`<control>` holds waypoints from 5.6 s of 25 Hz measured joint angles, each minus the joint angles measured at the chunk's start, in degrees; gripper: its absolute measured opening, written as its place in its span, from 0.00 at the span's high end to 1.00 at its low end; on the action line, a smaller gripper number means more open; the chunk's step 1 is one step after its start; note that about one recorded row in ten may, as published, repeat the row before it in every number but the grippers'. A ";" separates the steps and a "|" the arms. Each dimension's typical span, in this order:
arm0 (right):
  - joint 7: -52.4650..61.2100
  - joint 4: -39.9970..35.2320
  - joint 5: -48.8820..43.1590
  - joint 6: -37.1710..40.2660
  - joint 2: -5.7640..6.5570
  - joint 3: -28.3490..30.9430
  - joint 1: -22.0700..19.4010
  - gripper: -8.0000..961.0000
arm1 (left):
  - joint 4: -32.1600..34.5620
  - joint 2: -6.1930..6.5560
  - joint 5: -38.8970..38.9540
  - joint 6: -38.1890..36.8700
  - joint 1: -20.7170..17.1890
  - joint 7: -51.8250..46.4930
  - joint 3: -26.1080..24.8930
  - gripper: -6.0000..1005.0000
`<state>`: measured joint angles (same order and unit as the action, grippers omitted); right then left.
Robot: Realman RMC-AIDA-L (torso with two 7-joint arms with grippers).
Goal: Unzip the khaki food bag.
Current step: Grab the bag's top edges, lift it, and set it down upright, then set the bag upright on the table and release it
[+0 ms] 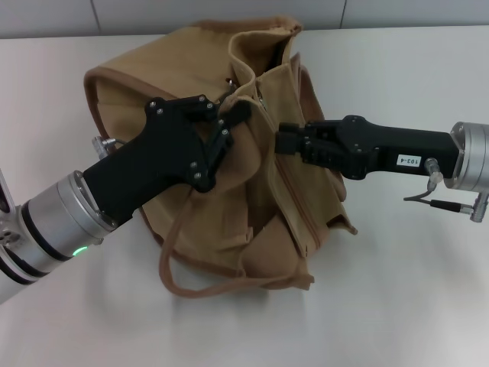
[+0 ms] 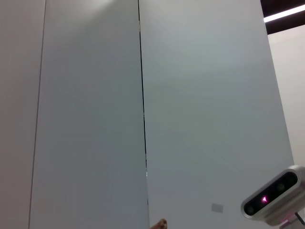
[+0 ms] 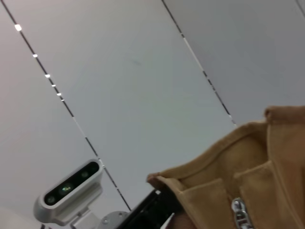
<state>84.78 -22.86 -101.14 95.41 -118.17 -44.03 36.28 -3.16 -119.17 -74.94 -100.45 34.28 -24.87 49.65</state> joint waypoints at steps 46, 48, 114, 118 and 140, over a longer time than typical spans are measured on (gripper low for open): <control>-2.53 2.09 -0.21 0.58 -1.02 0.00 2.11 0.75 | -0.53 -0.01 -0.56 -1.59 2.72 -0.33 0.21 0.95; -2.48 2.03 -0.24 0.86 -1.00 0.00 2.08 0.75 | -0.53 -0.01 -0.56 -1.56 2.72 -0.31 0.14 0.95; -2.93 -1.32 -5.80 2.05 1.68 0.00 -7.15 0.99 | 0.00 0.00 -0.28 -1.21 0.51 -0.70 -12.97 0.94; -2.99 -1.38 -7.86 2.06 2.01 0.01 -7.93 0.99 | 0.05 0.00 -0.28 -1.25 0.32 -1.11 -13.80 0.94; -10.77 -4.86 -9.15 3.35 1.90 14.07 -14.91 0.96 | 0.17 0.07 -0.16 -1.45 -0.99 -2.46 -14.76 0.93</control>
<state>74.01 -27.72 -110.29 98.76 -116.27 -29.97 21.36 -2.99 -119.11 -75.10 -101.90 33.29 -27.33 34.89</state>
